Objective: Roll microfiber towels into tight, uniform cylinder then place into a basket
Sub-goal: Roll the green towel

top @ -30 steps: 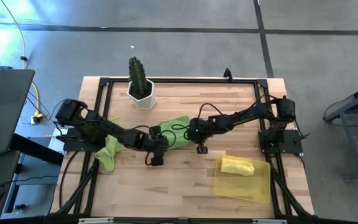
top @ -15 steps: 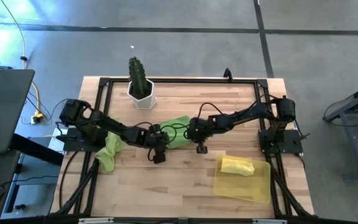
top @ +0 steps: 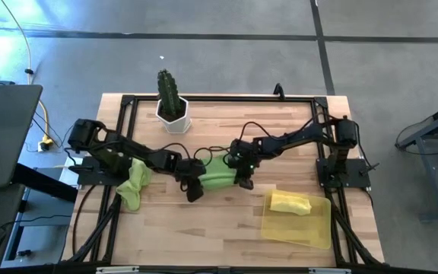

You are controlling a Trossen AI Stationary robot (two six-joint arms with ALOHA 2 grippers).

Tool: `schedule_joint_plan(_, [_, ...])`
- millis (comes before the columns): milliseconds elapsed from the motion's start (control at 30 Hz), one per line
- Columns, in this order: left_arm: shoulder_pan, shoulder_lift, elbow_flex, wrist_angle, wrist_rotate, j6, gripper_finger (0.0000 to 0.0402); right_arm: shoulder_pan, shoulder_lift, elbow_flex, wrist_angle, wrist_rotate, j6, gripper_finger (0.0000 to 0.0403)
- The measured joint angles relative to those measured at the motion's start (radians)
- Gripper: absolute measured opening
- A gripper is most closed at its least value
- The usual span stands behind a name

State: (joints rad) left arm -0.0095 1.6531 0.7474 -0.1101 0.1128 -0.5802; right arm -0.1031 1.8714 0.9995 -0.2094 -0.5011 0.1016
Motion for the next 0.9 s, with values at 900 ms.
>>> schedule_joint_plan(900, [0.055, 0.004, 0.005, -0.182, -0.099, -0.253, 0.001, -0.031, -0.06, 0.106, -0.073, 0.178, -0.269, 0.0128])
